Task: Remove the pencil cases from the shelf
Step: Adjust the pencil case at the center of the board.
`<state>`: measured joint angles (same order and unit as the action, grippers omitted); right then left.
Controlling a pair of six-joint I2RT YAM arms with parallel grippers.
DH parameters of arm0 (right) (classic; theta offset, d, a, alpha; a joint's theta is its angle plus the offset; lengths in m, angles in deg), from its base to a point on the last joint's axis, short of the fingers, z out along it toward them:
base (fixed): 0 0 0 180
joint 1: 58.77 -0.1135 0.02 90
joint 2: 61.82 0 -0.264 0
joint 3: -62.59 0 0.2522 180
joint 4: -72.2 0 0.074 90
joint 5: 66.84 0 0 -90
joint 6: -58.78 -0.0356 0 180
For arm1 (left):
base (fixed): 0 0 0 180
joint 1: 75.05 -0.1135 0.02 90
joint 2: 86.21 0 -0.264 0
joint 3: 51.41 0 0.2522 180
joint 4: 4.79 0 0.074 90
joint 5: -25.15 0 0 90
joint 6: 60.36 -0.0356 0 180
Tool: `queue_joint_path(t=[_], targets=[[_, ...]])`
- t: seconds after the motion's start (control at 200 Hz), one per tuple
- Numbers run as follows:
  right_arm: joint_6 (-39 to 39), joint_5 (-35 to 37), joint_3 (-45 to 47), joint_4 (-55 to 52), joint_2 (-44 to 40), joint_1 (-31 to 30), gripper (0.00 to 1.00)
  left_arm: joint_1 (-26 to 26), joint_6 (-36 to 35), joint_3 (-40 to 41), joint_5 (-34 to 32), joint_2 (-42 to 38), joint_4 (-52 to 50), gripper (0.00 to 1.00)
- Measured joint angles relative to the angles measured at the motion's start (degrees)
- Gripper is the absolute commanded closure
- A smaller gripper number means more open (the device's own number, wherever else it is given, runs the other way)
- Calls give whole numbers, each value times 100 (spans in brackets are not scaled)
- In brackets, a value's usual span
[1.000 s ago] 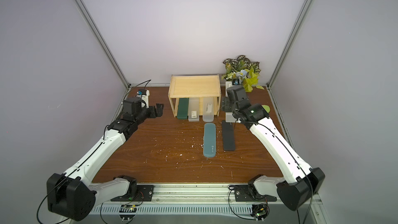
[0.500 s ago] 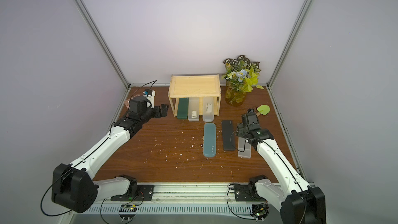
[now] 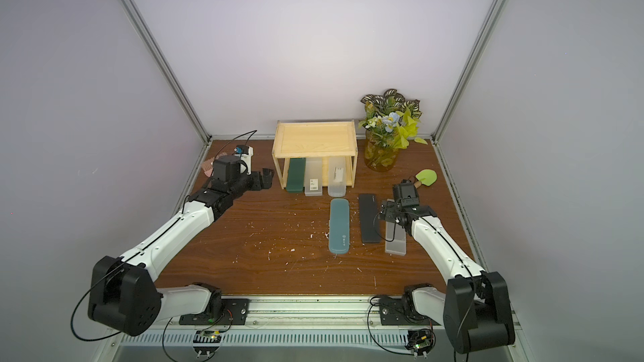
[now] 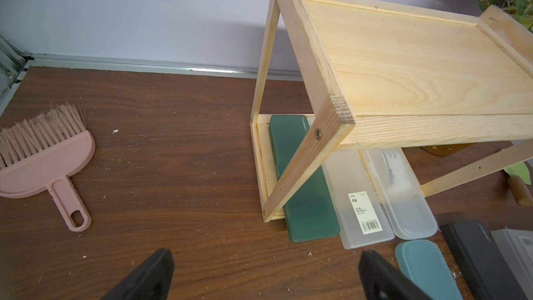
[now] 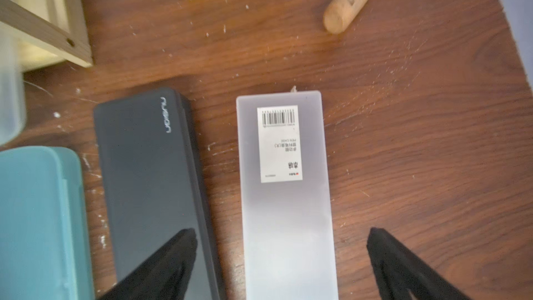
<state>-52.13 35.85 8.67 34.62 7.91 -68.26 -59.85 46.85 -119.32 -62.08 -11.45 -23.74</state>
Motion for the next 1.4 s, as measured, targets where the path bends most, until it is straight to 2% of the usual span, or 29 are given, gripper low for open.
queue_joint_path(t=[0.295, 0.736, 1.196, 1.331, 1.396], targets=[[-175, -153, 264, 356, 472, 125, 2, 0, -2, 0, 0, 177, 33, 0], [-245, -428, 590, 916, 798, 214, 25, 0, -4, 0, -2, 234, 68, 0], [107, -444, 234, 1060, 1228, 234, 29, 0, -4, 0, -33, 234, 66, 0], [262, -442, 74, 1001, 1379, 240, 37, 0, -7, 0, -37, 236, 63, 0], [315, -450, 61, 990, 1390, 240, 50, 0, -7, 0, -42, 236, 63, 0]])
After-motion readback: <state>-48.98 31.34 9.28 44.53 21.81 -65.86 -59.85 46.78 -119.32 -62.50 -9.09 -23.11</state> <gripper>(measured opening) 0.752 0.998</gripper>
